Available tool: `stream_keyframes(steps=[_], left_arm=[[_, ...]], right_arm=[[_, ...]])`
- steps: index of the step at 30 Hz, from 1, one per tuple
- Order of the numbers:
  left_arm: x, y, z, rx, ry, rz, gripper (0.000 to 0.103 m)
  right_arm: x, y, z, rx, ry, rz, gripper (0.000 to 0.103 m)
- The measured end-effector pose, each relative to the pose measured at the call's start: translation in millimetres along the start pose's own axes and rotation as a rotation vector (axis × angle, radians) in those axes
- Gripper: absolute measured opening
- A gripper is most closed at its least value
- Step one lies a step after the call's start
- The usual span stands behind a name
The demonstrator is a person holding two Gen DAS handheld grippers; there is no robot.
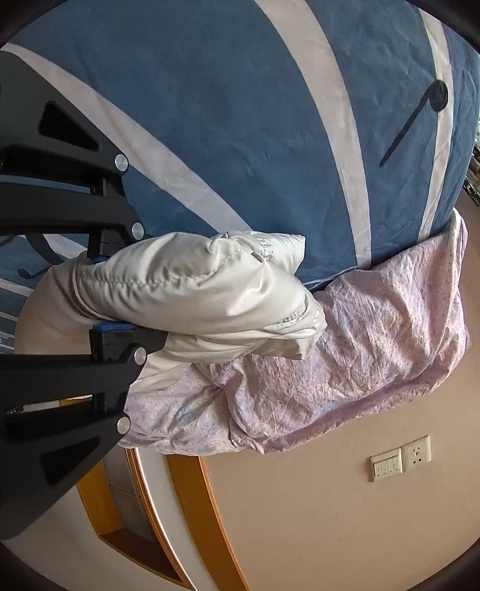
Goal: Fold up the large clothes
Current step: 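Grasp the folded jacket edge with the left gripper and roll it over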
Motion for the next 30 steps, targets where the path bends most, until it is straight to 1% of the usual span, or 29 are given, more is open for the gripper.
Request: stream_keyframes(steps=[4, 6, 10, 12, 13, 14, 15, 16, 17, 18, 19, 20, 22, 24, 25, 26, 28, 30], left_arm=[[-4.6, -20.5, 22.7, 0.025, -0.022, 0.004, 0.021], [-8.9, -28.4, 28.2, 0.037, -0.028, 0.001, 0.021], [-19.3, -39.8, 30.9, 0.061, -0.003, -0.015, 0.022], [-20.5, -38.9, 33.7, 0.079, 0.000, -0.019, 0.025], [-20.6, -37.3, 36.4, 0.089, -0.005, -0.012, 0.029], [-20.5, -36.4, 38.5, 0.096, -0.005, -0.008, 0.031], [-20.4, -36.1, 40.4, 0.105, -0.003, -0.009, 0.033], [-20.5, -36.6, 42.2, 0.112, 0.001, -0.012, 0.039], [-20.5, -36.3, 43.6, 0.119, 0.006, -0.013, 0.048], [-20.7, -36.2, 44.7, 0.125, 0.008, -0.015, 0.051], [-20.9, -36.6, 45.6, 0.127, 0.010, -0.019, 0.057], [-21.1, -36.9, 45.6, 0.125, 0.014, -0.021, 0.060], [-22.0, -37.0, 44.9, 0.122, 0.021, -0.028, 0.061], [-22.9, -37.1, 43.9, 0.123, 0.035, -0.039, 0.063], [-23.7, -36.6, 42.8, 0.131, 0.048, -0.046, 0.063], [-24.5, -36.1, 41.8, 0.138, 0.061, -0.052, 0.063], [-26.0, -35.2, 40.8, 0.147, 0.076, -0.060, 0.063], [-26.0, -33.4, 40.4, 0.150, 0.077, -0.064, 0.063]], right_arm=[[-28.4, -14.1, -1.5, -0.015, -0.033, 0.033, 0.023], [-40.8, -19.5, -4.8, -0.021, -0.033, 0.043, 0.023], [-51.1, -23.8, -9.3, -0.030, -0.031, 0.044, 0.025], [-51.3, -20.9, -17.4, -0.048, -0.015, 0.067, 0.033], [-53.2, -21.9, -23.3, -0.059, 0.005, 0.080, 0.035], [-53.7, -22.6, -25.6, -0.068, 0.016, 0.081, 0.042], [-54.7, -25.2, -27.0, -0.092, 0.014, 0.075, 0.052], [-55.4, -30.2, -27.2, -0.130, -0.004, 0.056, 0.057], [-56.6, -38.0, -26.2, -0.171, -0.030, 0.028, 0.066], [-55.9, -44.3, -24.1, -0.210, -0.057, -0.005, 0.072], [-54.5, -53.7, -20.7, -0.267, -0.095, -0.052, 0.072], [-52.7, -61.4, -16.9, -0.321, -0.125, -0.098, 0.072], [-46.6, -77.6, -2.8, -0.449, -0.213, -0.208, 0.072], [-41.6, -80.4, 19.7, -0.515, -0.312, -0.274, 0.074], [-39.1, -77.3, 30.5, -0.524, -0.359, -0.279, 0.074], [-39.3, -69.1, 48.3, -0.516, -0.439, -0.265, 0.074], [-43.4, -43.3, 82.2, -0.469, -0.581, -0.204, 0.076], [-52.1, -21.5, 108.3, -0.428, -0.682, -0.169, 0.077]])
Point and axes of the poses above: each gripper's, at about its wrist camera, not at the fingertips, and y roughly the way its jaws point, z to its left, x to its top, the point moved 2 cm from there along y, roughly the way its jaws point, and after that the axes turned 5 degrees about -y, right-handed, at the moved point
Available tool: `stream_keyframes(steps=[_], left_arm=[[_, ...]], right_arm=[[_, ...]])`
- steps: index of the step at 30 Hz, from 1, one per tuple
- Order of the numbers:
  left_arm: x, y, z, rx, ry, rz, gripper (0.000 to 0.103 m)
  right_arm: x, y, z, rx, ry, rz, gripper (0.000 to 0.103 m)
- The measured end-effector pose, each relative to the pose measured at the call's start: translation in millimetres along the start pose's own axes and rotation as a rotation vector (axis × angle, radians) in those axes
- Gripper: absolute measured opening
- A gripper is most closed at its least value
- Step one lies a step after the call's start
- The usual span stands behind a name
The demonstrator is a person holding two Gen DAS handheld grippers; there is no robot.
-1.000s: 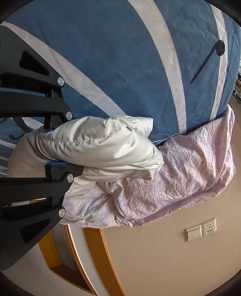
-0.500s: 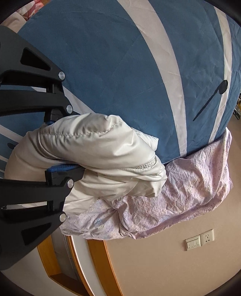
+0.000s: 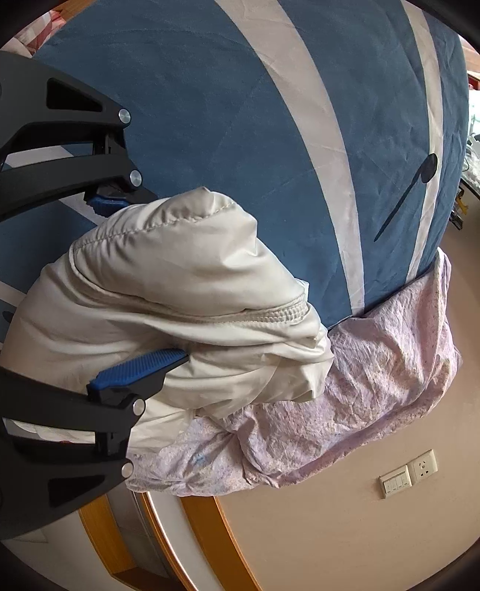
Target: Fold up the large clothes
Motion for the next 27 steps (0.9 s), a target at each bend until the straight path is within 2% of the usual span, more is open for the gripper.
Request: stream_keyframes(steps=[6, 9, 11, 13, 19, 21, 27], left_arm=[[0.4, 6.9, -1.8, 0.010, -0.003, -0.001, 0.065], [-0.1, 9.1, -2.9, 0.012, -0.009, -0.003, 0.066], [0.1, 9.9, -3.5, 0.013, -0.010, -0.007, 0.067], [0.1, 11.4, -4.2, 0.014, -0.016, -0.010, 0.067], [0.2, 13.7, -3.1, 0.015, -0.022, -0.021, 0.068], [0.6, 15.0, -3.6, 0.017, -0.023, -0.026, 0.068], [-0.3, 14.9, -13.0, 0.013, 0.010, -0.056, 0.068]], right_arm=[[8.6, 30.6, 74.2, 0.088, -0.196, 0.047, 0.077], [7.0, 44.3, 99.9, 0.091, -0.267, 0.064, 0.077], [4.1, 52.6, 114.0, 0.063, -0.311, 0.075, 0.077], [-2.6, 63.2, 120.3, 0.025, -0.334, 0.100, 0.077], [-6.5, 66.3, 115.3, -0.007, -0.311, 0.088, 0.077], [-8.0, 72.1, 113.2, -0.012, -0.309, 0.110, 0.080], [-20.8, 94.6, 125.1, -0.060, -0.410, 0.179, 0.083]])
Point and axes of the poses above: each gripper's, at about its wrist camera, not at the fingertips, and y roughly the way its jaws point, z to its left, x to its top, the point moved 2 cm from there along y, roughly the way its jaws point, and after that the axes turned 5 degrees about -y, right-handed, at the moved point
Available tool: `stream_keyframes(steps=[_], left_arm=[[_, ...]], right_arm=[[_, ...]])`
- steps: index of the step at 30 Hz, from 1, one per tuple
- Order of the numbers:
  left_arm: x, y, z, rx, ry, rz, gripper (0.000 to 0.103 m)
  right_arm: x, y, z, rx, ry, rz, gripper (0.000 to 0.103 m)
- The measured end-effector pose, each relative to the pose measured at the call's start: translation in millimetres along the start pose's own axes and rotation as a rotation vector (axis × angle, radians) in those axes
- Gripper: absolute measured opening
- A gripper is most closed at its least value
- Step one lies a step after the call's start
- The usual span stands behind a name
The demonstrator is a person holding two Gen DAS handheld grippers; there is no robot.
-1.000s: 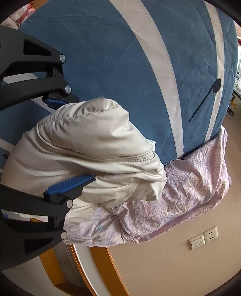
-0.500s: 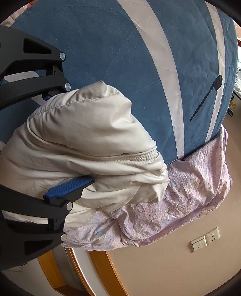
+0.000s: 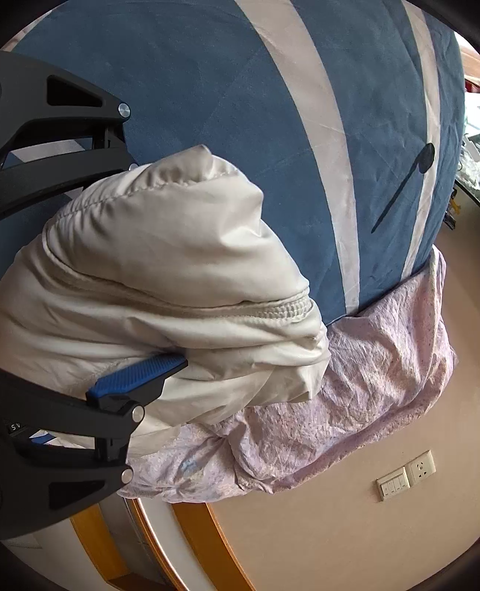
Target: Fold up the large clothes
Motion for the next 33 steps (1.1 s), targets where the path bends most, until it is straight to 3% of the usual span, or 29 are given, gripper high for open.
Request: stream_keyframes(steps=[18, 23, 33], left_arm=[[-7.7, -17.4, -57.6, -0.055, 0.191, -0.079, 0.049], [-13.6, -24.4, -82.2, -0.102, 0.270, -0.099, 0.044], [-39.8, -38.9, -137.8, -0.249, 0.422, -0.112, 0.042]], right_arm=[[-4.3, 21.7, 2.1, 0.016, -0.014, 0.066, 0.086], [-3.8, 24.5, 1.9, 0.015, -0.017, 0.075, 0.086], [-3.1, 30.2, 2.7, 0.003, -0.031, 0.074, 0.087]])
Point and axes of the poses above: each gripper's, at about its wrist camera, not at the fingertips, and y roughly the way its jaws point, z to its left, x to its top, the point moved 2 cm from there along y, roughly the way its jaws point, and after that the axes turned 5 degrees about -y, right-handed, at the moved point
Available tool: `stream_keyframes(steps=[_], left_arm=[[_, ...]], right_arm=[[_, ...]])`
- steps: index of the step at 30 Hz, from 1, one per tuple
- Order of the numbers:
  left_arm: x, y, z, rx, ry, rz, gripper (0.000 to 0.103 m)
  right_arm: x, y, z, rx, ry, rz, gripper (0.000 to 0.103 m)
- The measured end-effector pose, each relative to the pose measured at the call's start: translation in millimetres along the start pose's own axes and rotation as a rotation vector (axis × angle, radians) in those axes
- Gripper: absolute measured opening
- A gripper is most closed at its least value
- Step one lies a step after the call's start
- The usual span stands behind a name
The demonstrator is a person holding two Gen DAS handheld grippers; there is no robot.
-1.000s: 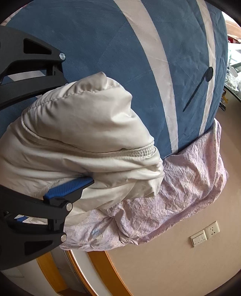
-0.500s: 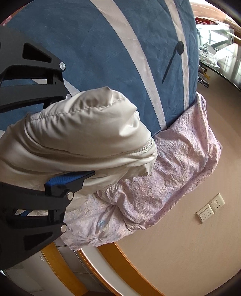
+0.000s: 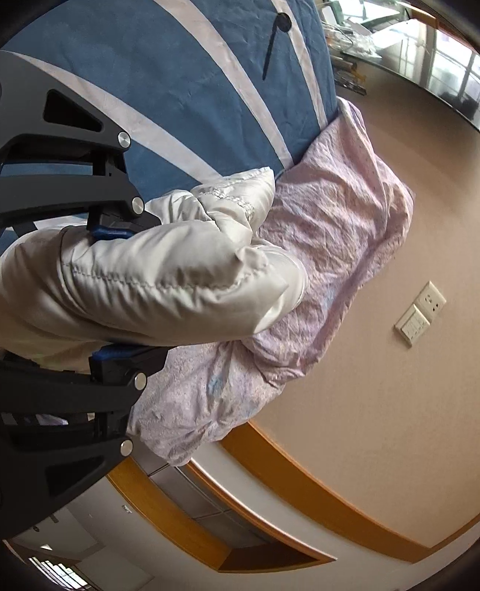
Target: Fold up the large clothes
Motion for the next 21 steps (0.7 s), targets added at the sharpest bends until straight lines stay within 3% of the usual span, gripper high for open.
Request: stream_keyframes(steps=[12, 21], left_arm=[[-23.6, 5.8, -81.4, -0.171, 0.193, 0.017, 0.042], [-47.9, 10.6, -122.4, -0.225, 0.297, 0.038, 0.042]], right_arm=[[-0.1, -4.4, -11.2, 0.052, 0.022, -0.036, 0.087], [-30.4, -58.2, -70.5, 0.109, 0.056, -0.132, 0.090]])
Point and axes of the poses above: each gripper's, at about its wrist camera, not at the fingertips, and y roughly the way its jaws point, z to its left, x to its top, the point moved 2 cm from there along y, roughly the way its jaws point, and after that the axes turned 5 degrees about -y, right-handed, at the moved point
